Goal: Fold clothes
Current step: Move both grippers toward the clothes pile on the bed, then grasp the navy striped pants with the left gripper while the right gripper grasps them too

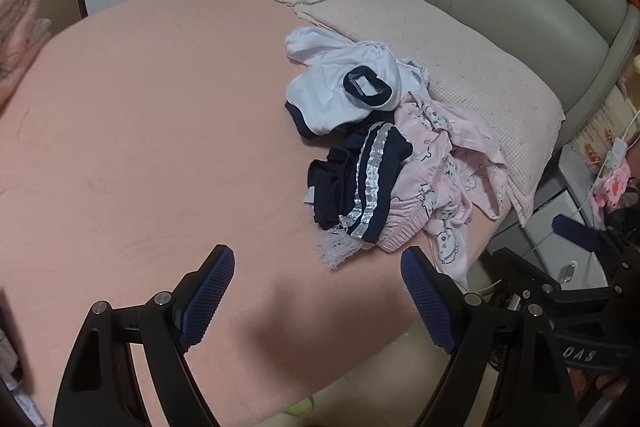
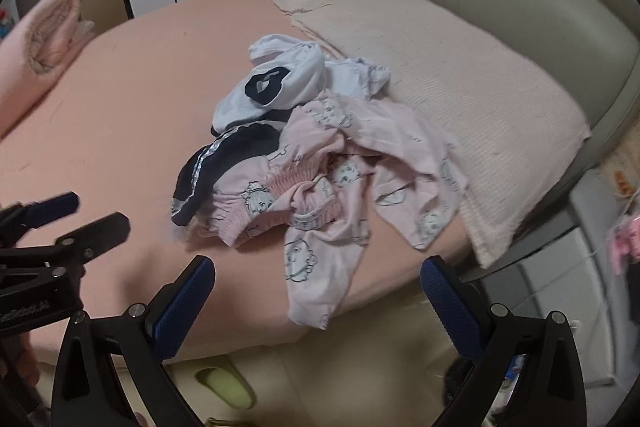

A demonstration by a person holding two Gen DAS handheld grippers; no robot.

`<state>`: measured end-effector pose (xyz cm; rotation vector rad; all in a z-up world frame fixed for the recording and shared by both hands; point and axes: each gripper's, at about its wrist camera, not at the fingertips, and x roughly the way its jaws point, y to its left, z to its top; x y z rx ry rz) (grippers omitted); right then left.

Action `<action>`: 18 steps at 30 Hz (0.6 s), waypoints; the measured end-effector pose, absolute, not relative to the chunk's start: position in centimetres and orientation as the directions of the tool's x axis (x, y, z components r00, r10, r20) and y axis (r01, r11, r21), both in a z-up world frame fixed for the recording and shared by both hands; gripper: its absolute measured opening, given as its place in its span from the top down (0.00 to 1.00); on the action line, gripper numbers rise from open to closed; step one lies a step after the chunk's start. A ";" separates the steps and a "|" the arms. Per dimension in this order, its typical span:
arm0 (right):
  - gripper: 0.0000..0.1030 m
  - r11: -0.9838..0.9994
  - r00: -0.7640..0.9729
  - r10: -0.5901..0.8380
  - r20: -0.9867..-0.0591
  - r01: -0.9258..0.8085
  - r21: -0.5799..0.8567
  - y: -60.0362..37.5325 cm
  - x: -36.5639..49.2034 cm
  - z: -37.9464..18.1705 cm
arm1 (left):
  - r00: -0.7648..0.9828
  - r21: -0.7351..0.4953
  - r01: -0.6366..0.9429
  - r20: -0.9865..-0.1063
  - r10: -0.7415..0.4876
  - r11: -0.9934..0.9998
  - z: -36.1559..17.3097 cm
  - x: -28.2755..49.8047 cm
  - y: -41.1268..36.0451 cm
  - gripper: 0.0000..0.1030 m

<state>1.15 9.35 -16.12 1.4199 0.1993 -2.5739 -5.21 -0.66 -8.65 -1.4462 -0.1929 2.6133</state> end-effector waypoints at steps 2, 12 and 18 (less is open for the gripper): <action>0.00 -0.973 -0.505 -0.132 -0.853 0.228 0.015 9.8 0.8 -16.6 | -0.525 -0.214 -0.084 -0.821 0.226 -0.973 -9.3 -5.6 -0.8 0.17; 0.00 -0.902 -0.453 -0.423 -0.785 0.134 0.410 12.4 -2.0 -15.2 | -0.520 -0.216 -0.173 -0.809 0.276 -0.961 -11.7 -7.7 -0.2 0.17; 0.03 -0.857 -0.405 -0.508 -0.760 0.144 0.495 10.4 -5.0 -14.6 | -0.491 -0.265 -0.138 -0.818 0.298 -0.954 -13.3 -8.9 -0.6 0.17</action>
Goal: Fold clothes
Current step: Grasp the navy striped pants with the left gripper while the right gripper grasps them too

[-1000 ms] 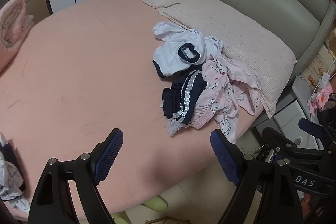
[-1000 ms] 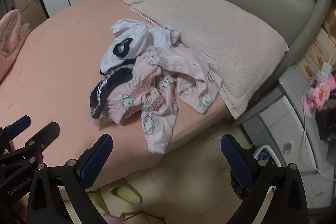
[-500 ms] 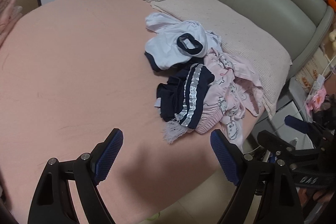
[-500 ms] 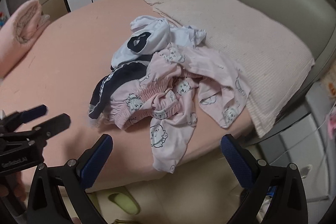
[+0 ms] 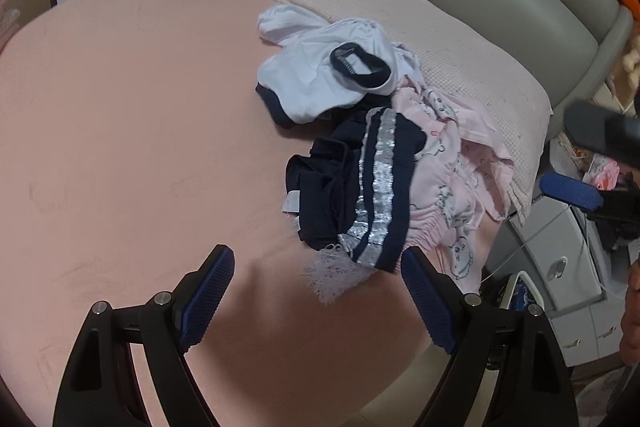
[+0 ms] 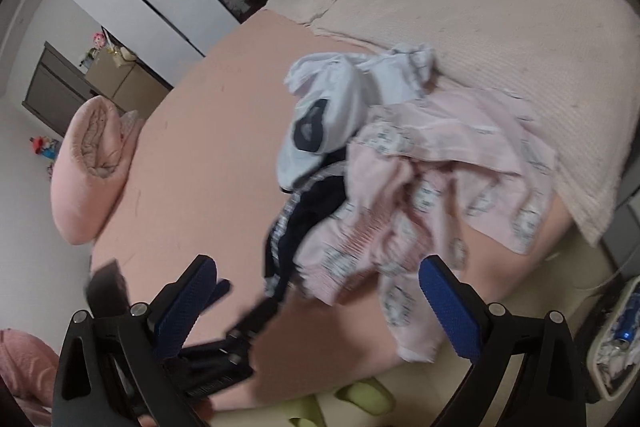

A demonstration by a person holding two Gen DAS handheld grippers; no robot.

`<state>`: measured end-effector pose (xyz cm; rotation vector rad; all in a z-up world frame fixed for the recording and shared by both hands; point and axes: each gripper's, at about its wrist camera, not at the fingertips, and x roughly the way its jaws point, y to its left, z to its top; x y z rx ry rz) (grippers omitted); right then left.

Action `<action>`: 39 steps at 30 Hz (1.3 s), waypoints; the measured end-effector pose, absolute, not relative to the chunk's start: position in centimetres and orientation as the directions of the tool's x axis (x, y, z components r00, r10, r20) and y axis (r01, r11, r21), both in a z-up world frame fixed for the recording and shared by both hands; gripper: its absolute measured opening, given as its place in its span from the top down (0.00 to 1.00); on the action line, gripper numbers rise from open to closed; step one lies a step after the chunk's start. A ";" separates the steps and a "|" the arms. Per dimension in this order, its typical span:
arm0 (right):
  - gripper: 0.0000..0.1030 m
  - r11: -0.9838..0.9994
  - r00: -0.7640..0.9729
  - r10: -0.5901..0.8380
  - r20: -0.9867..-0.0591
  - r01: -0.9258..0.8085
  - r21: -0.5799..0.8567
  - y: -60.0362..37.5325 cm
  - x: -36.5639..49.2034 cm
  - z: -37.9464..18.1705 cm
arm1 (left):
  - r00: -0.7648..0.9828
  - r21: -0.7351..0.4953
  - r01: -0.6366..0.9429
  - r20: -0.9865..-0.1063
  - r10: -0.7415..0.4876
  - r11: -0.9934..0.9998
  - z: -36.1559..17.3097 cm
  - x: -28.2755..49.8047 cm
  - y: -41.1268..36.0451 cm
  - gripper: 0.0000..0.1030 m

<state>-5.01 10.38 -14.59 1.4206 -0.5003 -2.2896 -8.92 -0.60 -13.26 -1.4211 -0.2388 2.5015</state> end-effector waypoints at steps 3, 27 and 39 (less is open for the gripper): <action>0.07 -0.850 -0.373 -0.522 -0.767 0.148 0.507 9.0 -6.5 -14.9 | -0.487 -0.265 -0.146 -0.819 0.303 -0.953 -13.7 -9.3 -0.6 0.17; 0.29 -0.899 -0.207 -0.437 -0.875 0.063 0.434 2.9 -14.1 -19.7 | -0.485 -0.291 -0.186 -0.804 0.345 -0.938 -14.9 -12.9 0.4 0.17; 0.29 -0.858 -0.268 -0.483 -0.834 -0.046 0.512 4.5 -13.2 -23.0 | -0.453 -0.243 -0.157 -0.843 0.288 -0.957 -17.7 -13.5 1.8 0.16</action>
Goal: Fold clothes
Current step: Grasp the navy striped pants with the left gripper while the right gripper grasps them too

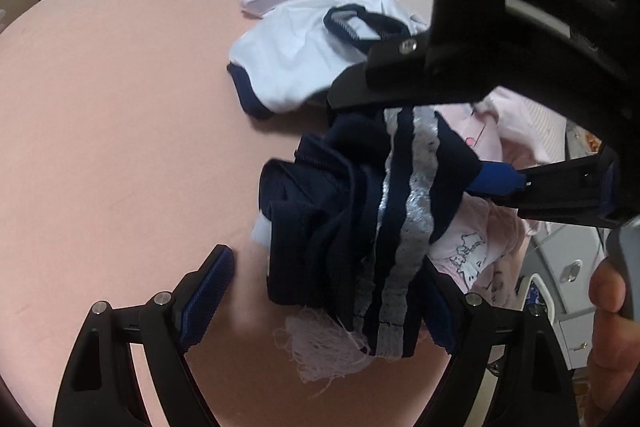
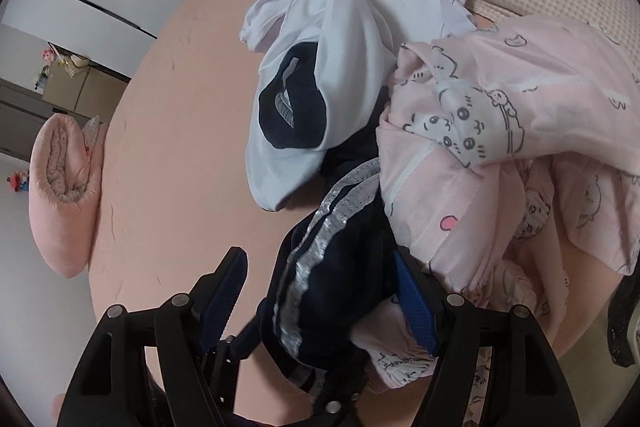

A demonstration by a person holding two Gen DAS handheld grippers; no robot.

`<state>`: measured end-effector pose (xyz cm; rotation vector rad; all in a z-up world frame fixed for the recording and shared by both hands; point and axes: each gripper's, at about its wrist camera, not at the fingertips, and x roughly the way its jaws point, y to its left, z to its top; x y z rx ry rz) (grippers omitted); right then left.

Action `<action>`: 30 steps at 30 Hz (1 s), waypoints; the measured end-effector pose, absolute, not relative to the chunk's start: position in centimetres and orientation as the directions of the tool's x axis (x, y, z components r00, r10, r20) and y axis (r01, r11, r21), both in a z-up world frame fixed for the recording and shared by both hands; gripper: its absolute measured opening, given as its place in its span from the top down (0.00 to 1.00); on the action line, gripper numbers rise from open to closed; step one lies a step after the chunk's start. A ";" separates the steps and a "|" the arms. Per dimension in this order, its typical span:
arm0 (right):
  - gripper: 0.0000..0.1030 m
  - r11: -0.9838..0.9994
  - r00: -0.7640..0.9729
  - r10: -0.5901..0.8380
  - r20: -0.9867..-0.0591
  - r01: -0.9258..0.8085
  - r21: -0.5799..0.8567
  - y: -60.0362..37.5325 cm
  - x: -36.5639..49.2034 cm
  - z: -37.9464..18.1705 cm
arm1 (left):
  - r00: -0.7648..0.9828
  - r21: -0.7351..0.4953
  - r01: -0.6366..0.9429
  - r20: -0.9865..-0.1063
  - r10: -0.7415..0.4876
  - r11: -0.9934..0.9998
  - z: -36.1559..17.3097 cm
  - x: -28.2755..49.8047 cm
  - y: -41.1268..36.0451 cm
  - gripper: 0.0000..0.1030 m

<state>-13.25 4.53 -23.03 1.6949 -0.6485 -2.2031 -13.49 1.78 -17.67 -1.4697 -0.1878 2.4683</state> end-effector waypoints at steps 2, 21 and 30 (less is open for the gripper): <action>0.29 -0.849 -0.281 -0.494 -0.823 -0.049 0.526 4.8 -12.8 -23.6 | -0.461 -0.213 -0.169 -0.846 0.268 -0.962 -17.8 -13.2 2.1 0.16; 0.89 -0.796 -0.396 -0.534 -0.747 -0.063 0.602 7.2 -10.4 -25.9 | -0.509 -0.133 -0.173 -0.836 0.204 -0.976 -18.5 -12.8 2.1 0.02; 0.89 -0.819 -0.466 -0.499 -0.731 -0.021 0.573 6.7 -8.5 -24.5 | -0.571 -0.107 -0.188 -0.797 0.197 -0.976 -17.6 -11.8 1.8 0.10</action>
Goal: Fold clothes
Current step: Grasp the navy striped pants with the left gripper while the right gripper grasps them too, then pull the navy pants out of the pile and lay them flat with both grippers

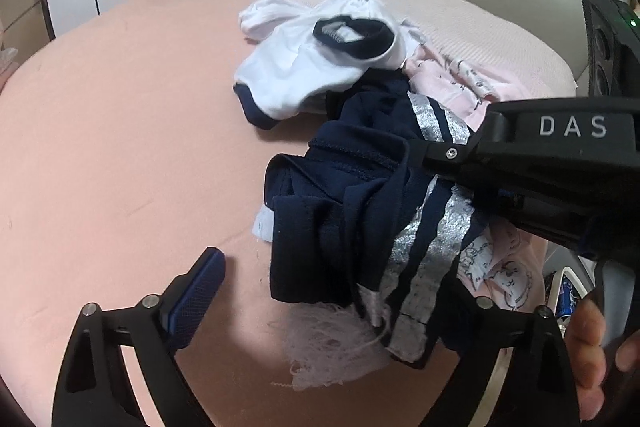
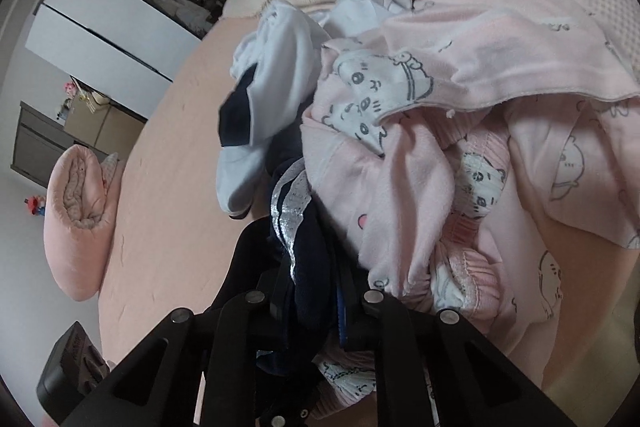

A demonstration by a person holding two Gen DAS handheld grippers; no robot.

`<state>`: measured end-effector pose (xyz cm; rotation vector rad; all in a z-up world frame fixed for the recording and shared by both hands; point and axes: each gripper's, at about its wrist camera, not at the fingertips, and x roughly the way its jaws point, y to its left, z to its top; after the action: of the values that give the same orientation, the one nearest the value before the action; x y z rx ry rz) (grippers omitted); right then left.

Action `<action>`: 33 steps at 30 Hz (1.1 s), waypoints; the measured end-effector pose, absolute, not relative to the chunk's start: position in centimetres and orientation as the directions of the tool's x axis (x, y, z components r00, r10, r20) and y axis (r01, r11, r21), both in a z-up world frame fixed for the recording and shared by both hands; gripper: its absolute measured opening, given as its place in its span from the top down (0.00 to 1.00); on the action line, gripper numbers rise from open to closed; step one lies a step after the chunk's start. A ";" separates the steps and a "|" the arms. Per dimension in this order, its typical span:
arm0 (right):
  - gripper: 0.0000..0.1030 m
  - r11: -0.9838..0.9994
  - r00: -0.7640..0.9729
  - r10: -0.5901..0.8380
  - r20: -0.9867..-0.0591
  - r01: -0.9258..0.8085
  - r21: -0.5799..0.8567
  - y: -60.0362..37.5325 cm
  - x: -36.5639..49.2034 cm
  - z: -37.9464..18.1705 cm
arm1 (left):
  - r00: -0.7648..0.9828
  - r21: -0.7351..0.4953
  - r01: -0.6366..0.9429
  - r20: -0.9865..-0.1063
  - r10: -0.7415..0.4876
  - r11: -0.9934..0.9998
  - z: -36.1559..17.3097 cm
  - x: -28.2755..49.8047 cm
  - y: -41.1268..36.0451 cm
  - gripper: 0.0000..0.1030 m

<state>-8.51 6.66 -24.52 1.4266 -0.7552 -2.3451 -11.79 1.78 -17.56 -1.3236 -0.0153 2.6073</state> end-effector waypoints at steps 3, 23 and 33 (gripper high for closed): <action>0.89 -0.836 -0.476 -0.478 -0.738 -0.009 0.548 5.3 -9.1 -24.5 | -0.598 -0.043 -0.238 -0.781 0.182 -0.970 -17.0 -11.2 2.5 0.22; 0.86 -0.822 -0.460 -0.508 -0.728 0.008 0.569 8.0 -7.8 -22.8 | -0.630 -0.039 -0.351 -0.729 0.267 -0.936 -13.4 -11.0 4.1 0.85; 0.86 -0.827 -0.468 -0.525 -0.710 0.083 0.556 6.2 -7.7 -20.1 | -0.675 -0.053 -0.346 -0.679 0.288 -0.937 -10.1 -7.1 3.9 0.85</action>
<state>-7.73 6.21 -20.11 1.3576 -0.6471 -2.3275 -7.08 3.92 -10.05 -1.0313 0.1132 2.5931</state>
